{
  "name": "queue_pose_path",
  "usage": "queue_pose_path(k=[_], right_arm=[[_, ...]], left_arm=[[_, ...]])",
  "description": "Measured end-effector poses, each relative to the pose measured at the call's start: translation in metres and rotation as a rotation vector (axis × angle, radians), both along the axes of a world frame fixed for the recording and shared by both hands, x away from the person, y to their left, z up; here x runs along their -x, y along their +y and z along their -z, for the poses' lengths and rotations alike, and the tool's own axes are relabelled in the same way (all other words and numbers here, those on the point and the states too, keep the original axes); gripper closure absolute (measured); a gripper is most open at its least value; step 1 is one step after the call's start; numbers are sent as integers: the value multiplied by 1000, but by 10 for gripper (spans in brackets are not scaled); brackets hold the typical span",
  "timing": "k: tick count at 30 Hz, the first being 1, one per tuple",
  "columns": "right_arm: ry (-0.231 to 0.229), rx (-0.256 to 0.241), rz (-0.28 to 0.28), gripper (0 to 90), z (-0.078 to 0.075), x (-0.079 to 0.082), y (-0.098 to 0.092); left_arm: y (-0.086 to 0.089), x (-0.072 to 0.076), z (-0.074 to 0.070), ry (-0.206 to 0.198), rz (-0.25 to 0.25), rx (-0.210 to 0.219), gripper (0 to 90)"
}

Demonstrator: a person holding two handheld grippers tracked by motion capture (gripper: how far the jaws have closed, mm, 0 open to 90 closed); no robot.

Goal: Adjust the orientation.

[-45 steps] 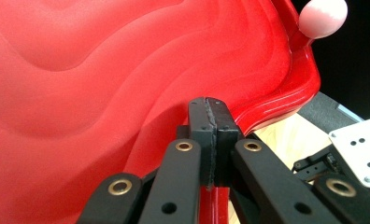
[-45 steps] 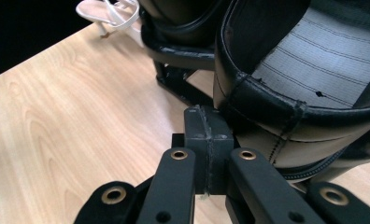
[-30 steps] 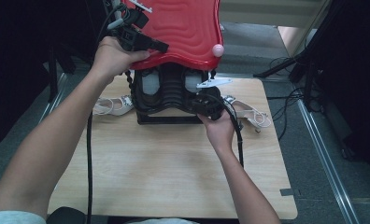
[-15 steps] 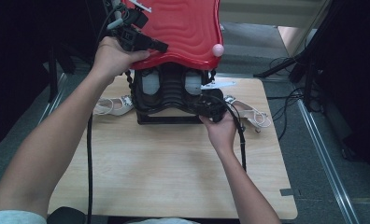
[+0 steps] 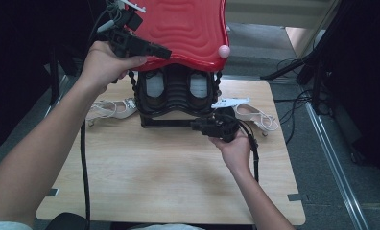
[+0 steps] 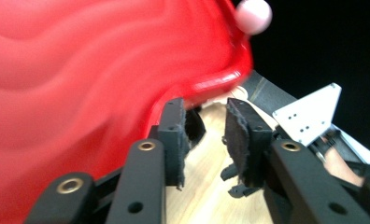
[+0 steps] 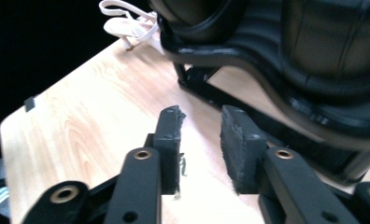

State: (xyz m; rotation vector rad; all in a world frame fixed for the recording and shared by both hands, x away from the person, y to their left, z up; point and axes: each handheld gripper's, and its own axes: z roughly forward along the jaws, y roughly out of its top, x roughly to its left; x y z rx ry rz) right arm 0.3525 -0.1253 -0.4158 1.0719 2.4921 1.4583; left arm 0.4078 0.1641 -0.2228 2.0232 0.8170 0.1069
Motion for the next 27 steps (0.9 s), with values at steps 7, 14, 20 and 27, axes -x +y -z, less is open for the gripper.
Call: queue_pose_path(k=[7,14,20,27], right_arm=[[27,21,9,683,8,17,-5],[43,33,-3,702,18,32,-10],[89,2,-4,706,30,37,-18],[144,-6,-8,624,41,41,-34]], left_arm=[[9,21,22,22,30,15,596],[21,38,55,42,38,34,578],[27,47,76,50,41,28,574],[40,56,102,47,36,32,525]])
